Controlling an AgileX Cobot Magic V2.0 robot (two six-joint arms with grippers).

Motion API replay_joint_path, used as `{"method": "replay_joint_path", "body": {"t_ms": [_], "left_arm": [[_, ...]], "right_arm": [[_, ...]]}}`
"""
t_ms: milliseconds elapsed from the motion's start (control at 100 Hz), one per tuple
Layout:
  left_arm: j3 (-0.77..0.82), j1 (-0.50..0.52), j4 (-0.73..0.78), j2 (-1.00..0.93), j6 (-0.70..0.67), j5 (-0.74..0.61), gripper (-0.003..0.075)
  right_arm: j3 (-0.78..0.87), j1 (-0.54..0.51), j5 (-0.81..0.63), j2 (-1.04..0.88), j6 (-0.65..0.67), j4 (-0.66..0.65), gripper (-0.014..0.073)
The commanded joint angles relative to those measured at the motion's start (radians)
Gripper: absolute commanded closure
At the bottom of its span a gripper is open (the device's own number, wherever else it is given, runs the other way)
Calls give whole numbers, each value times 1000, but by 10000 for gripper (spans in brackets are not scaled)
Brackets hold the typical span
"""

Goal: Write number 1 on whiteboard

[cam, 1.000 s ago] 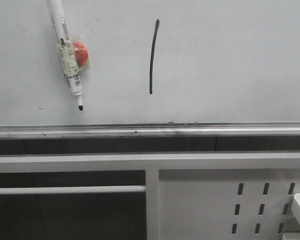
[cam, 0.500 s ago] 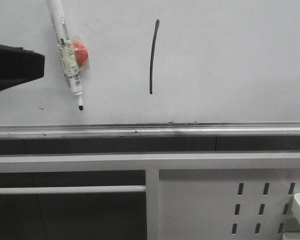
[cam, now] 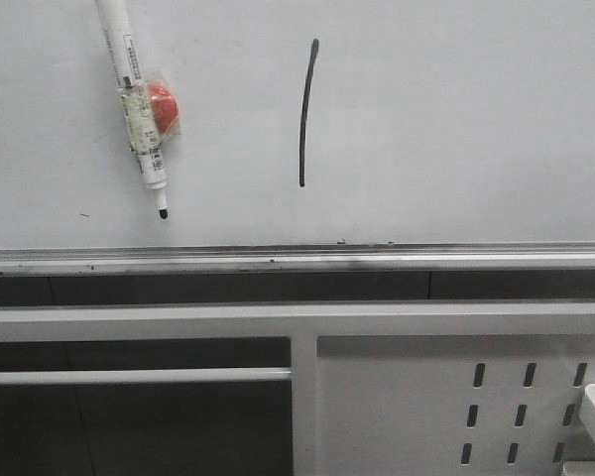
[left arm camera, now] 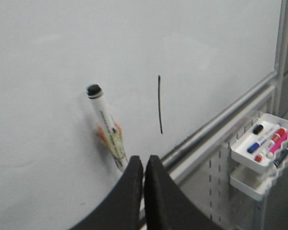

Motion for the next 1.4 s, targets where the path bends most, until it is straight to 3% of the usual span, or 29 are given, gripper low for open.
{"method": "replay_joint_path", "body": {"t_ms": [0, 190, 380, 500, 850, 980, 1130, 1200, 1310, 1390], "left_arm": [[-35, 62, -7, -114, 1, -11, 740], [-35, 283, 95, -304, -12, 160, 740], [-35, 510, 154, -355, -12, 203, 740], [-35, 613, 105, -355, -12, 229, 740], [-23, 617, 77, -362, -12, 234, 740], [-8, 617, 158, -362, -12, 170, 740], [39, 617, 163, -367, -17, 202, 740], [90, 617, 188, -384, -79, 173, 740], [217, 617, 288, -384, -287, 62, 740], [280, 617, 301, -384, -384, 63, 740]], "right_arm": [[-27, -5, -58, 5, 1, 6, 654], [-27, -5, -58, 5, 1, 6, 654], [-27, -5, -58, 5, 1, 6, 654], [-27, -5, -58, 5, 1, 6, 654], [-27, -5, -58, 5, 1, 6, 654], [-27, -5, -58, 5, 1, 6, 654], [-27, -5, -58, 5, 1, 6, 654], [-27, -5, -58, 5, 1, 6, 654], [-27, -5, -58, 5, 1, 6, 654], [-27, -5, -58, 5, 1, 6, 654]]}}
